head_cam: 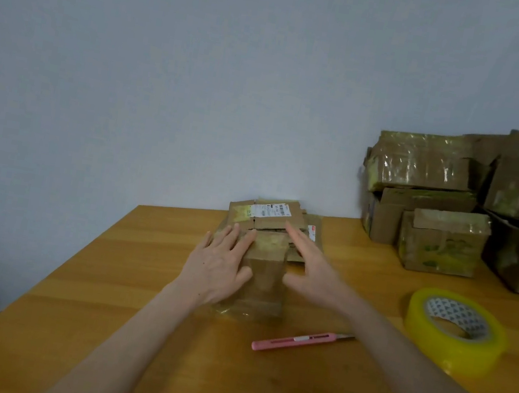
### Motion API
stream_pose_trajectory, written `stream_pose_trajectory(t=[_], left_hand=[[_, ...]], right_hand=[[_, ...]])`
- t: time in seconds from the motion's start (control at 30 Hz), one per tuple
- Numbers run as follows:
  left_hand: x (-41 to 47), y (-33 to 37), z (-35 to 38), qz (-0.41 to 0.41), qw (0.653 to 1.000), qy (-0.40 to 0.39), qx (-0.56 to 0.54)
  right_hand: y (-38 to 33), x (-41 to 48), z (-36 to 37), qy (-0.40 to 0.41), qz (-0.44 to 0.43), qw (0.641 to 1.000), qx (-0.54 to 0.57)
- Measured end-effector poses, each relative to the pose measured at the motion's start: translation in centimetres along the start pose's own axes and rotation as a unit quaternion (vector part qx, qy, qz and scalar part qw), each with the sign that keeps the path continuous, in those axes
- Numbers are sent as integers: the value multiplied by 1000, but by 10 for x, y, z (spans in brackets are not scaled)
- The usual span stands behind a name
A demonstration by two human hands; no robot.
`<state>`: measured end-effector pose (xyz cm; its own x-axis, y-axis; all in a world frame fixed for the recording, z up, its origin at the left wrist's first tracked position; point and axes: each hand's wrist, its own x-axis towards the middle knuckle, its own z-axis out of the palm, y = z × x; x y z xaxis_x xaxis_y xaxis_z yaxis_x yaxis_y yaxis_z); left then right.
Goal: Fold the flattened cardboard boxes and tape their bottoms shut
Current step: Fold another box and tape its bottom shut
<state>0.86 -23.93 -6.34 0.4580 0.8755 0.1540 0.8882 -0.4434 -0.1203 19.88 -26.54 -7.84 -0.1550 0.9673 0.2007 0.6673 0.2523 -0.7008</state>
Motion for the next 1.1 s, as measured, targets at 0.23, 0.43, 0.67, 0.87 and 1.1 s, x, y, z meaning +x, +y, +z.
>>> stream_pose_trajectory(t=[0.23,0.43,0.67,0.87,1.1], left_hand=[[8,33,-19,17,998,57,27],[16,145,-19,142,978,108,-106],[21,232,22,111,954,-91,-263],[30,217,18,91,941,9,-325],[52,133,-72,-21,882,160,-442]], right_hand=[[32,-46,-25,89,85,990,-73],[72,-93,-73,135,167,968,-126],[118,-139,-101,-9,277,909,-312],[103,-127,-109,66,220,949,-214],[12,-69,-129,162,13,984,68]])
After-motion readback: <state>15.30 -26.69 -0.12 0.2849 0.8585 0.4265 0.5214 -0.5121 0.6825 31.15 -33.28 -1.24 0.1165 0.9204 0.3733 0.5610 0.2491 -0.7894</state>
